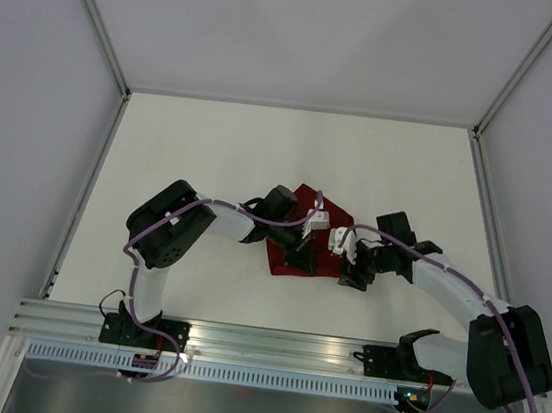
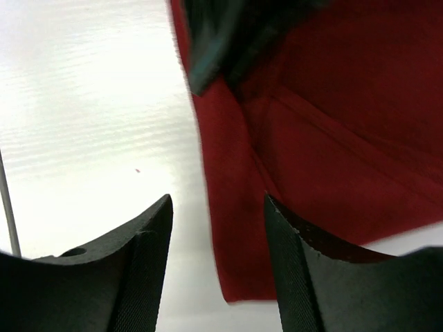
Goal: Fold the napkin, place the utensils inside, and roll it up
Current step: Roll the napkin with the utensil
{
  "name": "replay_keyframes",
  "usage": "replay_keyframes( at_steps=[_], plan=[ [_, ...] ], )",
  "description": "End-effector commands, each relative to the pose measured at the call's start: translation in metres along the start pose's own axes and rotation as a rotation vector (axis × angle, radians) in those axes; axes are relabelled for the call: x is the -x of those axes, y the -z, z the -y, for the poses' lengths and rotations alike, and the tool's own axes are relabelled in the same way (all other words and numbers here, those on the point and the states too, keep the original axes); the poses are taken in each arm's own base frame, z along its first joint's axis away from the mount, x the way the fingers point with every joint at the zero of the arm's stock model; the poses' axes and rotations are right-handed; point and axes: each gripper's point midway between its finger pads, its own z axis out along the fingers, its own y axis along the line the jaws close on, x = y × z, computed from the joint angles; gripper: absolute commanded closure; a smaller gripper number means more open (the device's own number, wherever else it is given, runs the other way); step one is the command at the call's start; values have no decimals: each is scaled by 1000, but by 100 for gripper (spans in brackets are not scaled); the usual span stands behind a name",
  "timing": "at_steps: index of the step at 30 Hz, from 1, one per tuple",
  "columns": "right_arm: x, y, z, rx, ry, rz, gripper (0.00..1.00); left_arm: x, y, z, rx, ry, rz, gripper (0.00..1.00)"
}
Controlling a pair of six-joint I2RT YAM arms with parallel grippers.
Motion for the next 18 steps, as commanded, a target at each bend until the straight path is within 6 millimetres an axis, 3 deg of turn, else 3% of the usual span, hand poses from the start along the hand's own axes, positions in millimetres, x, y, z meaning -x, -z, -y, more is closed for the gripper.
replay_keyframes(
  at_steps=[1,12,15,18],
  plan=[
    [27,-13,12,-136,211,58,38,-64,2,-5,24,175,-148,98],
    [15,-41,-2,-149,318,-24,42,-59,2,-6,16,169,-142,98],
    [6,-48,-5,-134,329,-57,48,-54,3,-6,15,154,-134,98],
    [-1,-52,-7,-110,330,-91,63,-40,7,-7,37,117,-109,94]
  ],
)
